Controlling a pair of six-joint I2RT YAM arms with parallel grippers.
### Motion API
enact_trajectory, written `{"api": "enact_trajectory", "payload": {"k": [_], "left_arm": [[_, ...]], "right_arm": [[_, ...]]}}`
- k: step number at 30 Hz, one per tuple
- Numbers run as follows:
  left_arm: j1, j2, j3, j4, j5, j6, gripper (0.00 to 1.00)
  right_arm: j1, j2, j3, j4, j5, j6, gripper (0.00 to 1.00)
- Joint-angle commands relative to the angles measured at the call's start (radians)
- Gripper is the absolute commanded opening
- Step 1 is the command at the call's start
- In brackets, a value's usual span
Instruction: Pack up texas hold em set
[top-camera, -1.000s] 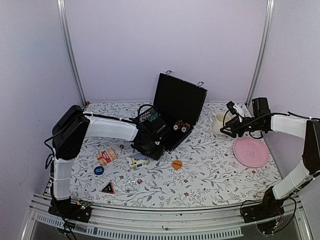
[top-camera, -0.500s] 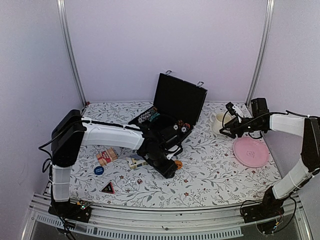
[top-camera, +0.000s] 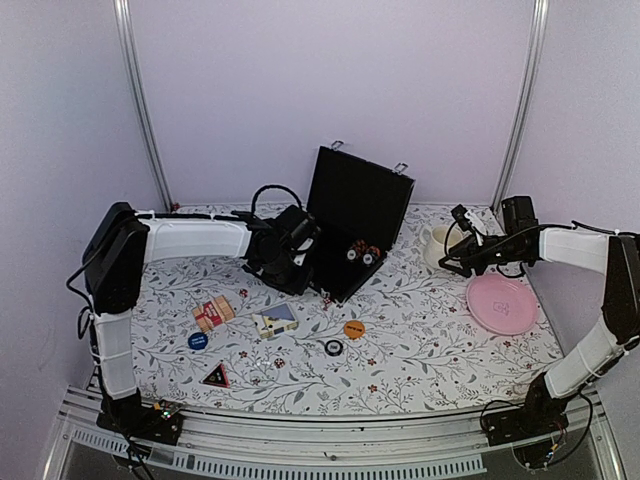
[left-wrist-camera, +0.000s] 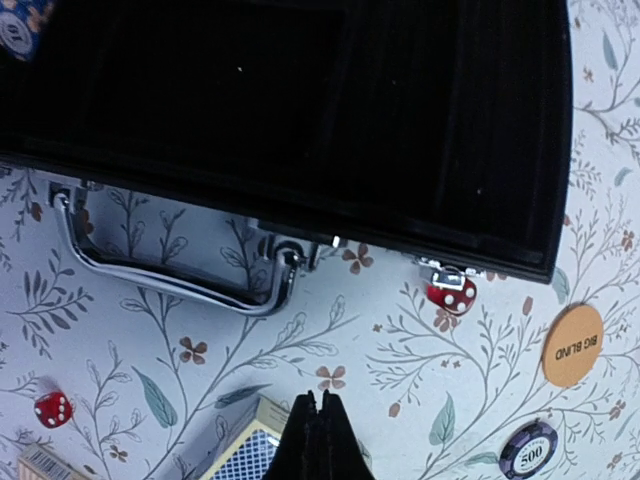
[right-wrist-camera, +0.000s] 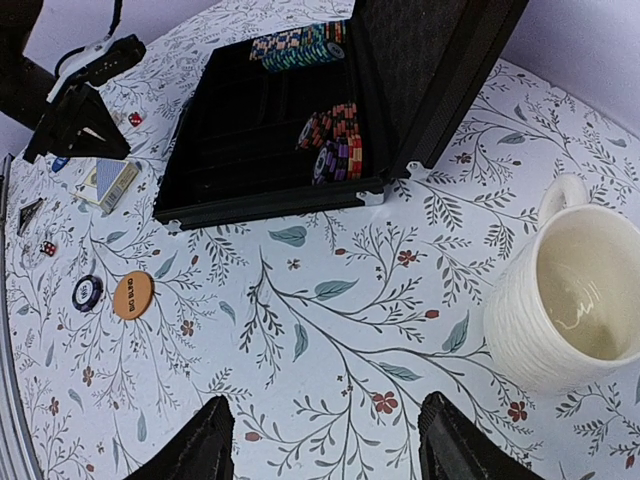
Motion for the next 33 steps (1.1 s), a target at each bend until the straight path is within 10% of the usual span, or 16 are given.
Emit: {"api": "enact_trajectory", "payload": {"k": [1, 33], "left_arm": [[0.007, 0.052, 0.032, 0.083, 0.001, 0.013, 0.0], [-0.059, 0.175, 0.011, 0.295, 0.21, 0.05, 0.0]], "right_arm": [[-0.001, -0.007, 0.021, -0.01, -0.015, -0.002, 0.58], [-0.001, 0.028, 0.026, -0.018, -0.018, -0.01, 0.58]]}}
